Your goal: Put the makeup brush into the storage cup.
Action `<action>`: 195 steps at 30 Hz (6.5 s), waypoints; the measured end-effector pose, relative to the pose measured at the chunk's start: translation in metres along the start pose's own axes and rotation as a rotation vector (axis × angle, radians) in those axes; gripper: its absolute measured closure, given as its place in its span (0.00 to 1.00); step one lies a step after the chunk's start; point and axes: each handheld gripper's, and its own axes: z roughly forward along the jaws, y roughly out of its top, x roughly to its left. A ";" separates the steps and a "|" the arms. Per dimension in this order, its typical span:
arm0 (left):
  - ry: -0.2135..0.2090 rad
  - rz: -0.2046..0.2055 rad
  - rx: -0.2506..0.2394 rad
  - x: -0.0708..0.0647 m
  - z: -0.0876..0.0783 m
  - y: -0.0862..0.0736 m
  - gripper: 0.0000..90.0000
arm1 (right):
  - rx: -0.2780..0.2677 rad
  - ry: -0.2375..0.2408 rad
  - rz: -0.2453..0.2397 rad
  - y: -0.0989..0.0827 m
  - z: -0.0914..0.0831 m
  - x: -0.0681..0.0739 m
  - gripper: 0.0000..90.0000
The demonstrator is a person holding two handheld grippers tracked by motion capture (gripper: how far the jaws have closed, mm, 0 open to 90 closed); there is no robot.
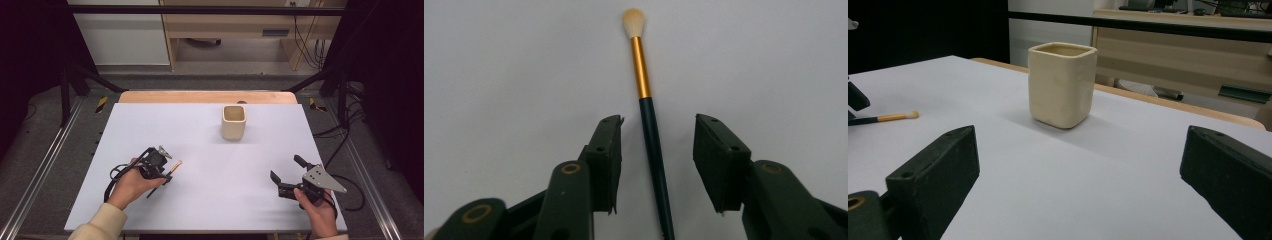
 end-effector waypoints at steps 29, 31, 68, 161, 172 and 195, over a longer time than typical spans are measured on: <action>-0.005 0.004 0.050 0.000 0.006 0.001 0.84 | 0.001 0.001 0.001 0.000 0.000 0.000 0.03; -0.003 0.006 0.052 0.000 0.006 0.001 0.85 | -0.001 0.001 0.000 0.000 0.000 0.000 0.03; 0.022 -0.038 -0.400 -0.008 -0.036 -0.006 0.92 | -0.008 0.028 0.013 0.005 0.003 0.009 0.04; -0.052 0.012 -0.864 -0.044 -0.022 0.009 0.92 | -0.009 0.313 0.075 0.074 0.096 0.094 0.27; -0.064 0.032 -0.878 -0.051 -0.023 0.011 0.92 | -0.020 0.389 0.093 0.076 0.097 0.106 0.47; -0.102 0.089 -0.888 -0.072 -0.022 0.019 0.92 | 0.001 0.462 0.214 0.067 0.106 0.104 0.63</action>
